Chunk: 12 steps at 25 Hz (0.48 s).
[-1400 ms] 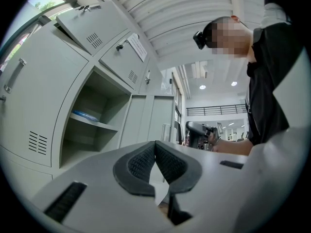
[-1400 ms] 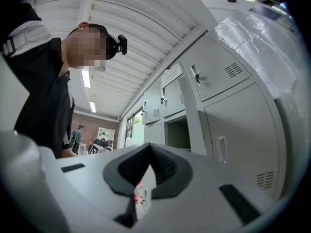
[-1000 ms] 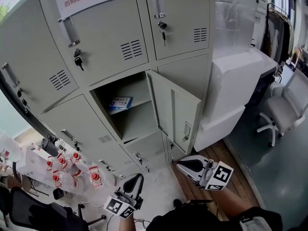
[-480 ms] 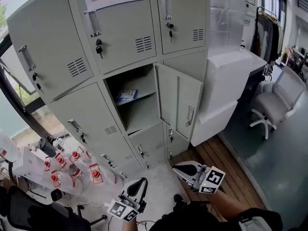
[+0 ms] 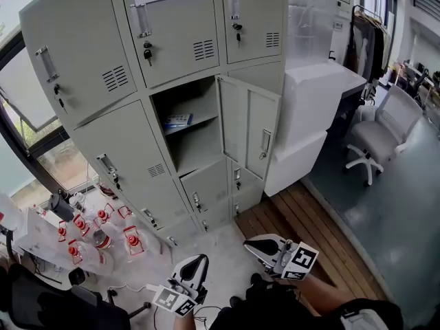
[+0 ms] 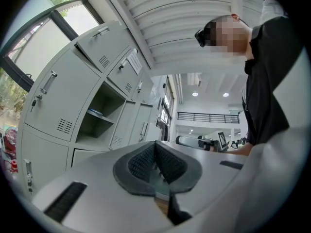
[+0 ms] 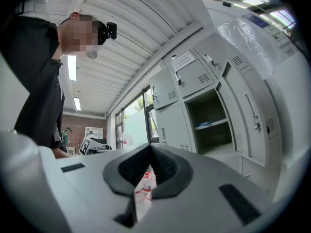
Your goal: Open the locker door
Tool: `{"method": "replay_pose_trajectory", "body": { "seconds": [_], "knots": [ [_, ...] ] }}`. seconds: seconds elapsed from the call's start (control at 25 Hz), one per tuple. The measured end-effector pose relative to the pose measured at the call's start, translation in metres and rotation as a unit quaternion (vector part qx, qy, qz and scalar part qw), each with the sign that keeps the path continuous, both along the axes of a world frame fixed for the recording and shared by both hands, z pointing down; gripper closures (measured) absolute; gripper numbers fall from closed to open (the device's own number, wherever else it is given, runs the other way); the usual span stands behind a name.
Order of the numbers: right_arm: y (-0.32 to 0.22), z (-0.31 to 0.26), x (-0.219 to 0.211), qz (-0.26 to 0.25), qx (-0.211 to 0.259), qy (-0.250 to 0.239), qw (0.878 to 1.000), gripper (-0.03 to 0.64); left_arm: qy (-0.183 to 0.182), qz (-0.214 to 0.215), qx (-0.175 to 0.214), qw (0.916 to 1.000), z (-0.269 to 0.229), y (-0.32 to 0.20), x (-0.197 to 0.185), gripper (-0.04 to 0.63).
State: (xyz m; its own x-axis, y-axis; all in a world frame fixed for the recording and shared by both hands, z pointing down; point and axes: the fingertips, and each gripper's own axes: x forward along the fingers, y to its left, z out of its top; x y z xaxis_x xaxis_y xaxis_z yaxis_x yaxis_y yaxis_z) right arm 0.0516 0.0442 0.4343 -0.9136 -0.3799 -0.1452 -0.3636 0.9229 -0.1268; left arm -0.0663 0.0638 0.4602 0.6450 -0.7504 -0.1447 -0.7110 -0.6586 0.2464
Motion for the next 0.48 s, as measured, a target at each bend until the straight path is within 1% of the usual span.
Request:
{"method": "replay_pose_trajectory", "body": {
  "seconds": [0.2,0.36,0.48],
  "knots": [
    [0.012,0.012,-0.004,-0.001,-0.005,0.02,1.0,0.606,0.005,-0.009,-0.008,0.9999,0.008,0.013,-0.004,0.58],
    [0.012,0.013,-0.006,0.002,0.009,0.038,0.999,0.606,-0.004,-0.012,-0.005,0.9999,0.007,0.014,-0.005,0.58],
    [0.012,0.018,0.0,0.013,0.005,0.037,0.999,0.606,-0.009,-0.004,-0.006,0.9999,0.011,0.015,0.0,0.58]
  ]
}}
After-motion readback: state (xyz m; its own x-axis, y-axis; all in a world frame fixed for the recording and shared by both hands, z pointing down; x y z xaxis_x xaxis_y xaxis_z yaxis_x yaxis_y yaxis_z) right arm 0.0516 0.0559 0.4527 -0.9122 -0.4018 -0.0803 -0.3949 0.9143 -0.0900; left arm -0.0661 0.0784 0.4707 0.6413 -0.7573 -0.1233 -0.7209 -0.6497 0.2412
